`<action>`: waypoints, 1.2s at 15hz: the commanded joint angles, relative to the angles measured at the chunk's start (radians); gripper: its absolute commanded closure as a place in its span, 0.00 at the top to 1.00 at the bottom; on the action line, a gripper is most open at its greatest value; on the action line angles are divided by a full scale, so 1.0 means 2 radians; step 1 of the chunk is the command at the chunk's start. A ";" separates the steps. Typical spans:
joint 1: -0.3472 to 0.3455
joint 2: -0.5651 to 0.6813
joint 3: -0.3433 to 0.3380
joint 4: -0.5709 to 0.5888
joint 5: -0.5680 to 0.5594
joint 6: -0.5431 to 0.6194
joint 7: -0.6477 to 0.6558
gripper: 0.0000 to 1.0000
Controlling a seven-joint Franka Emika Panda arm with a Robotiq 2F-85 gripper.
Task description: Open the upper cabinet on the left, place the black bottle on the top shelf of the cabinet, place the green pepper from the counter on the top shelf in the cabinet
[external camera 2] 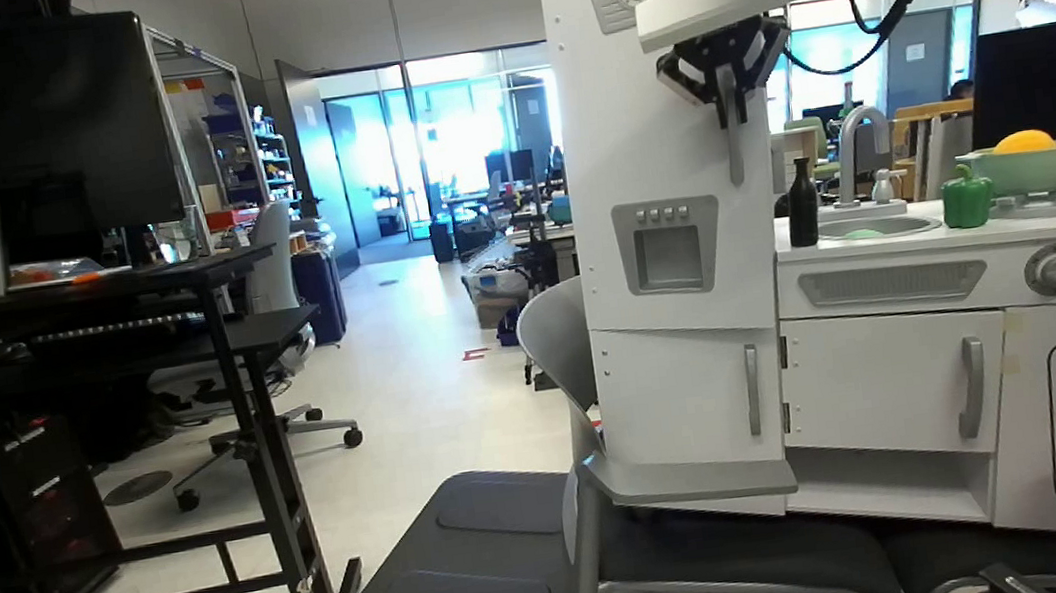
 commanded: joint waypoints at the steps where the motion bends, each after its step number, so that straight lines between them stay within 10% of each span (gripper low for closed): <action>1: 0.011 -0.020 0.014 -0.029 -0.011 -0.026 0.025 0.05; 10: 0.026 -0.035 0.058 -0.036 -0.008 -0.070 0.066 0.05; 12: 0.030 -0.029 0.066 -0.029 -0.009 -0.079 0.073 0.44; 18: 0.051 0.004 0.107 0.006 0.010 -0.103 0.019 0.79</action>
